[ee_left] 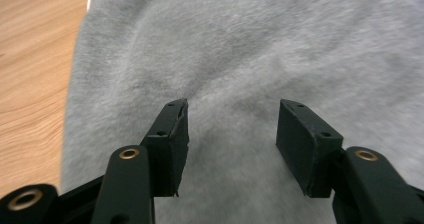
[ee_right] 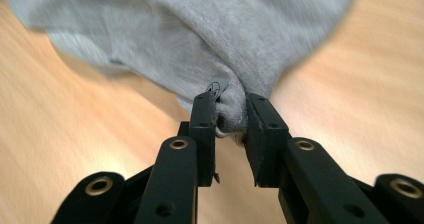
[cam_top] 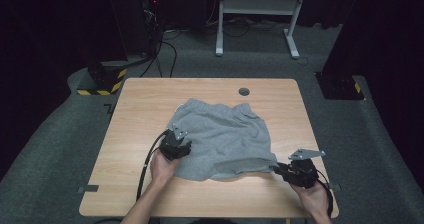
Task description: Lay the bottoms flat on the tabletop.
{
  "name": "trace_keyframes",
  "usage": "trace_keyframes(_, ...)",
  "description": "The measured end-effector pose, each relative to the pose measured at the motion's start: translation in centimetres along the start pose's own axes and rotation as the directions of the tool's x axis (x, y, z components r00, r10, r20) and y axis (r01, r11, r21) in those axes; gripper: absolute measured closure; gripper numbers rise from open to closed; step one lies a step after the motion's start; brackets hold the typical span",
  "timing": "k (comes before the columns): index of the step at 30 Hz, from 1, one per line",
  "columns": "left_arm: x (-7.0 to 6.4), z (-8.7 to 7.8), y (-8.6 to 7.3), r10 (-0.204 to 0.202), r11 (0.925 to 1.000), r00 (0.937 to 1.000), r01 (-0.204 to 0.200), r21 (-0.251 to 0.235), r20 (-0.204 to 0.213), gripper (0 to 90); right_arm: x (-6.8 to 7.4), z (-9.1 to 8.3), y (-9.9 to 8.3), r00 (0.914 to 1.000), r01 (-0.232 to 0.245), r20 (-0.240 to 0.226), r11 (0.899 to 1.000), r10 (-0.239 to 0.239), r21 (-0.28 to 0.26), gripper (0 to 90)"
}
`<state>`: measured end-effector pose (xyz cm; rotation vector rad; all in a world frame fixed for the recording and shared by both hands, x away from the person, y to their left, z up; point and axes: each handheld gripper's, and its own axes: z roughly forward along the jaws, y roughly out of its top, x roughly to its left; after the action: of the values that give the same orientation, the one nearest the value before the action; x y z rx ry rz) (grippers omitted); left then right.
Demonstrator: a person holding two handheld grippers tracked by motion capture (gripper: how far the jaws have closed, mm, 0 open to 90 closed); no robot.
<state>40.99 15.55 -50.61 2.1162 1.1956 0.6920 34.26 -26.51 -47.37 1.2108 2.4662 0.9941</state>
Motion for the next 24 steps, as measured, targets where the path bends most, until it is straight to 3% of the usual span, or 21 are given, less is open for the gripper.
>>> trace_keyframes(4,0.2,-1.2,-0.7,-0.006,1.0000,0.9999,0.006,-0.004,0.009,46.9,0.3,0.1,-1.6,0.9999,0.003,0.015,0.999,-0.003,0.048,72.0)
trace_keyframes(7,0.9,-1.9,-1.3,-0.038,0.9993,0.9991,0.038,0.002,0.020,46.8,0.3,0.5,-1.6,0.9999,-0.013,-0.004,0.999,0.013,0.034,69.6)
trace_keyframes(10,1.4,-2.8,-2.0,-0.073,0.9973,0.9969,0.073,-0.004,0.028,46.8,0.9,1.0,-0.5,0.9994,-0.002,-0.033,1.000,0.002,0.003,64.1)
trace_keyframes(15,1.9,-4.2,-3.0,-0.079,0.9968,0.9966,0.079,0.001,0.022,46.4,1.7,1.4,2.2,0.9979,0.022,-0.059,0.996,-0.027,-0.086,59.0)
trace_keyframes(18,2.4,-4.6,-3.4,-0.084,0.9962,0.9960,0.083,0.029,0.030,43.3,1.9,2.0,3.6,0.9970,0.035,-0.065,0.992,-0.043,-0.124,58.5)
trace_keyframes(21,3.0,-5.0,-4.0,-0.123,0.9916,0.9920,0.121,0.044,0.030,41.6,1.6,3.7,4.7,0.9977,0.042,-0.048,0.994,-0.047,-0.104,59.1)
trace_keyframes(24,3.4,-5.2,-4.9,-0.159,0.9856,0.9870,0.158,0.061,0.021,42.1,0.8,5.9,5.2,0.9990,0.012,-0.041,0.998,-0.014,-0.064,59.8)
